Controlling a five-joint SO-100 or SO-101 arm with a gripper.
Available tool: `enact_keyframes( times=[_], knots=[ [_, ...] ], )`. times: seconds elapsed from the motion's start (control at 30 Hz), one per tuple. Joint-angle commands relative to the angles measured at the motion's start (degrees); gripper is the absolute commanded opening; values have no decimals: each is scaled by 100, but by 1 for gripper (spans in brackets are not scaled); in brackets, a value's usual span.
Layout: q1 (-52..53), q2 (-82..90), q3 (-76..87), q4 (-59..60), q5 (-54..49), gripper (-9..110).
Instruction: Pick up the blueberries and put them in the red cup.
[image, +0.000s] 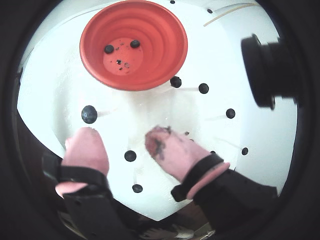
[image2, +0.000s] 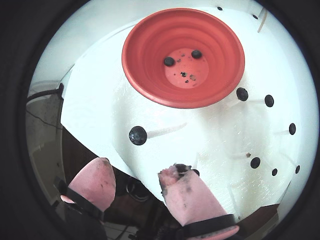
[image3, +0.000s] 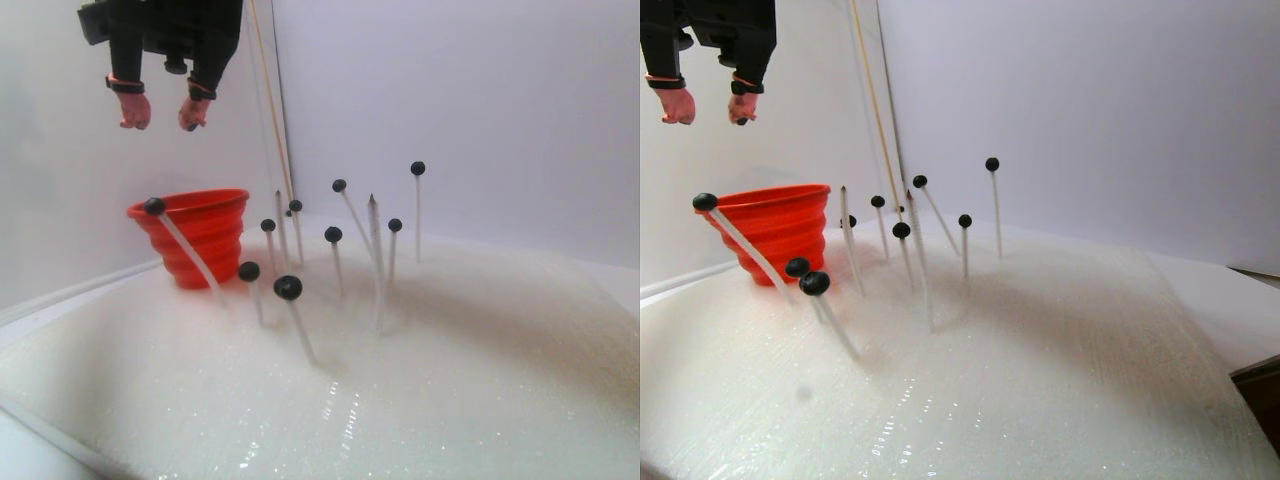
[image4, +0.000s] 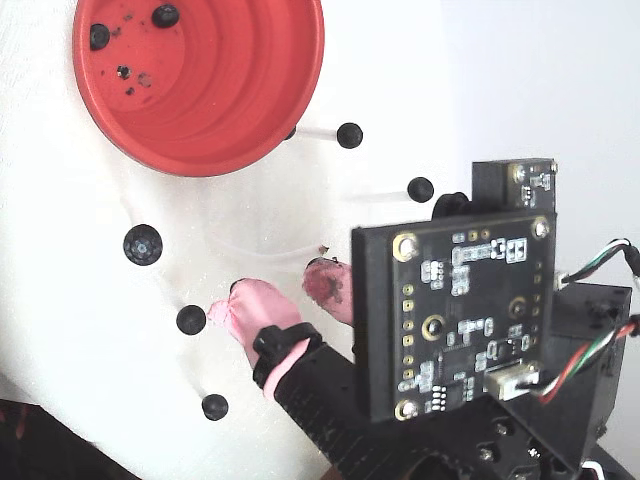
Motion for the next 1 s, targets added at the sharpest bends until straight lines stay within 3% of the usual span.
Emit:
enact_keyframes(
  times=[0.0,0.97],
  knots=[
    [-167,466,-70,18,-62,17],
    [-272,-536,369,-1046,-360,18]
  ],
)
